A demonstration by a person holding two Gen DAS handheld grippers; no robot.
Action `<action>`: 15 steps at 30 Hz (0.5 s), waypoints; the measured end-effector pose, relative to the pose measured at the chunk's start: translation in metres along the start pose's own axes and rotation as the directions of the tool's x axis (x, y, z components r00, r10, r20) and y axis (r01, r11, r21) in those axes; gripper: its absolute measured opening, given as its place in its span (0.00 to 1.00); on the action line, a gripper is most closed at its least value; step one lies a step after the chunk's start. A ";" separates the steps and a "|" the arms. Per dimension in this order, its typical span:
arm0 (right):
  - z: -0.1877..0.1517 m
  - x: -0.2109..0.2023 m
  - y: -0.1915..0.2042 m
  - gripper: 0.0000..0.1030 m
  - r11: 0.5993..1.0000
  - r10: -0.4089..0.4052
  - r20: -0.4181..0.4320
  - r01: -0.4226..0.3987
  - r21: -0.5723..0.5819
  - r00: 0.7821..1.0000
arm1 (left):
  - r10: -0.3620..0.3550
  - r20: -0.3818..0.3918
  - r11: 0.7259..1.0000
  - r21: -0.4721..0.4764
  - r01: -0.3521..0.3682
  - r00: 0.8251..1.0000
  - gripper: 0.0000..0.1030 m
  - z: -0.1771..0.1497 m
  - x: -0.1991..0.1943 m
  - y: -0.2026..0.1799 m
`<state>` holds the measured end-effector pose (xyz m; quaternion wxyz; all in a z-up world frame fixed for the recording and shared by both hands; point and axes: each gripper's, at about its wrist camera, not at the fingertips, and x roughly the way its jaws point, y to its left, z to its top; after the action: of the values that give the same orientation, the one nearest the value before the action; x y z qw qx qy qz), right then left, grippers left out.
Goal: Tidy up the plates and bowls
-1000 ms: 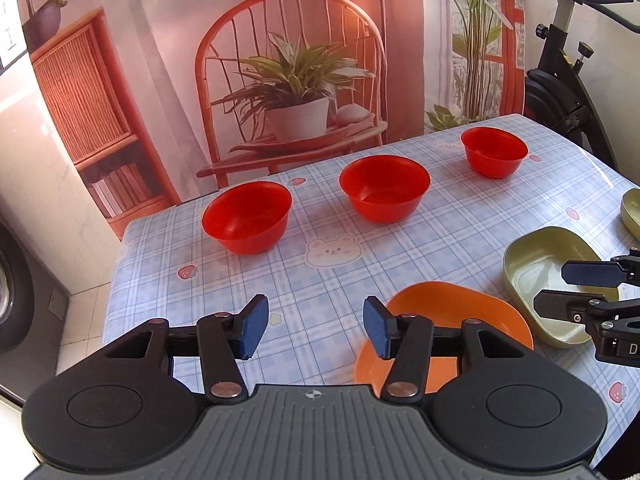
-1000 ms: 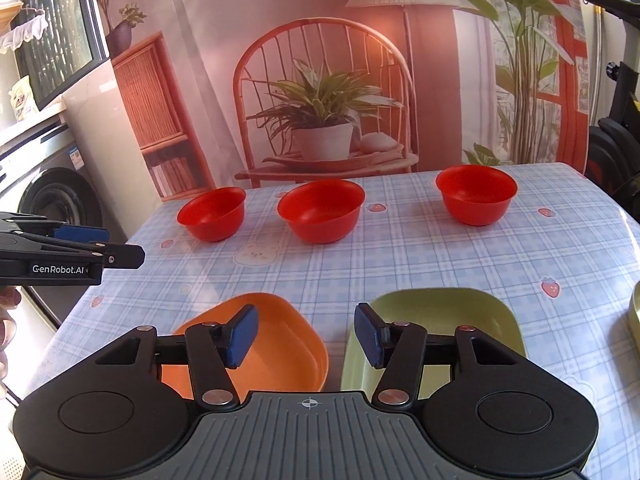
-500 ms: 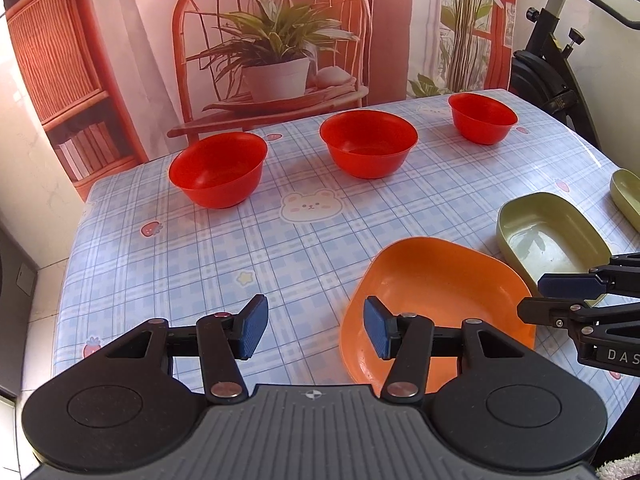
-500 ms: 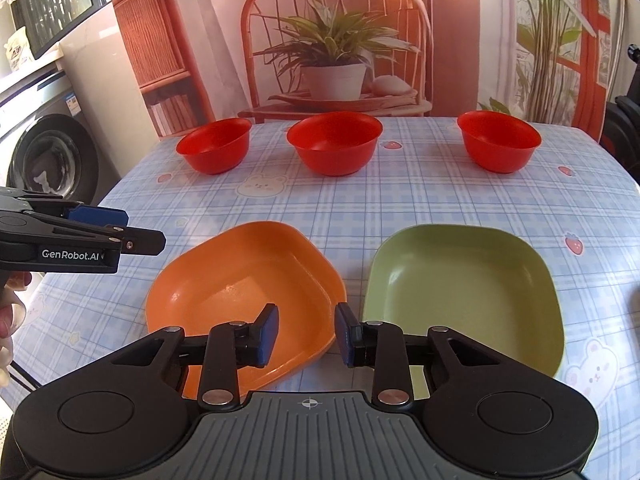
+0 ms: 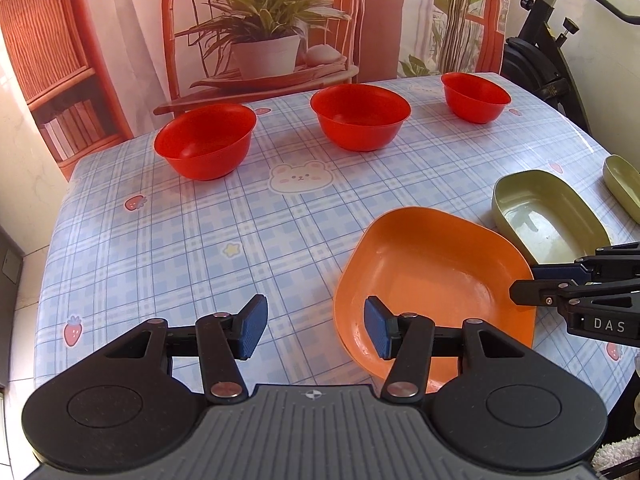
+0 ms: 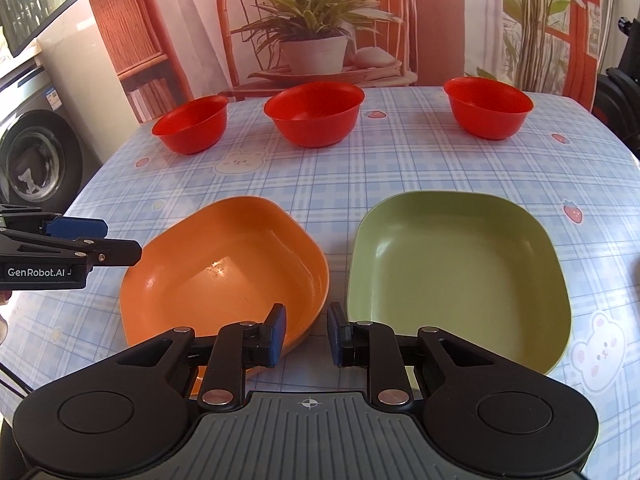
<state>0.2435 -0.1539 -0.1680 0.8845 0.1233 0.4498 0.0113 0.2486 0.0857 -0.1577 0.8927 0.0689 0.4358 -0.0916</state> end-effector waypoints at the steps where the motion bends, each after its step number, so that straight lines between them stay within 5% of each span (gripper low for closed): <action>1: 0.000 0.001 -0.001 0.20 1.000 0.003 -0.003 -0.003 0.007 1.000 | -0.002 -0.005 1.000 0.003 0.002 1.000 0.55 -0.001 0.000 -0.001; 15: 0.013 0.015 0.000 0.13 0.999 0.048 -0.062 -0.049 -0.014 0.997 | -0.044 -0.057 0.999 -0.022 0.042 0.997 0.54 0.003 0.015 -0.004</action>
<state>0.2628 -0.1544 -0.1730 0.8706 0.1269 0.4737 0.0398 0.2594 0.0801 -0.1683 0.8783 0.0526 0.4638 -0.1041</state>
